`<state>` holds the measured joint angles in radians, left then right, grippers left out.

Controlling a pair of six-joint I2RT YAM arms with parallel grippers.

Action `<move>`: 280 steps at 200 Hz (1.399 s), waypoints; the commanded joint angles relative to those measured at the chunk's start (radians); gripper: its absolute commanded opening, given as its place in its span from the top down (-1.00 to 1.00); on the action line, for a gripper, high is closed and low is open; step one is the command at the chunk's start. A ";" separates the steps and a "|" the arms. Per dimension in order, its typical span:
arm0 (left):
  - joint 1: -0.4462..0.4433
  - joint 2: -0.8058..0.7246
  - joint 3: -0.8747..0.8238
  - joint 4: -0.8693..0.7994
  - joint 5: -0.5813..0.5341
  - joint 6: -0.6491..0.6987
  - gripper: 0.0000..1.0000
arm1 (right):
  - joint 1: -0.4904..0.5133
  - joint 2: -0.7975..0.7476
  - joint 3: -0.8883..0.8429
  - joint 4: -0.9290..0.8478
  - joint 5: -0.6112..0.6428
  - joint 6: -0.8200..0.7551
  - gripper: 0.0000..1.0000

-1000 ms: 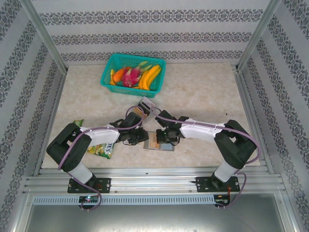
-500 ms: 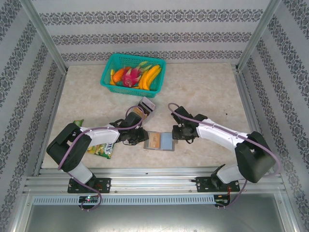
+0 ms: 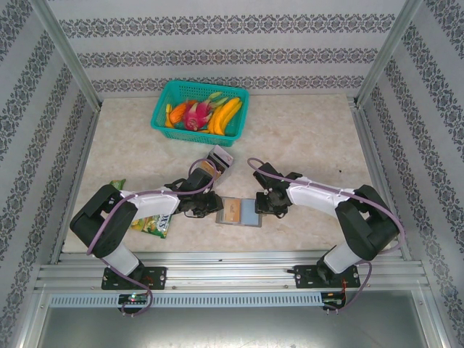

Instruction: Put the credit cards into the card holder

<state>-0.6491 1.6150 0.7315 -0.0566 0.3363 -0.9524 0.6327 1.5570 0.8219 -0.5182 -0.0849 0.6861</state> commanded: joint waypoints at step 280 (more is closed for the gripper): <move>-0.020 0.004 0.038 -0.013 0.025 0.024 0.35 | -0.114 -0.218 -0.219 0.166 -0.088 0.082 0.76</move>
<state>-0.6537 1.6131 0.7429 -0.0574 0.3405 -0.9485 0.5392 1.3022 0.6262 -0.3737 -0.1593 0.7425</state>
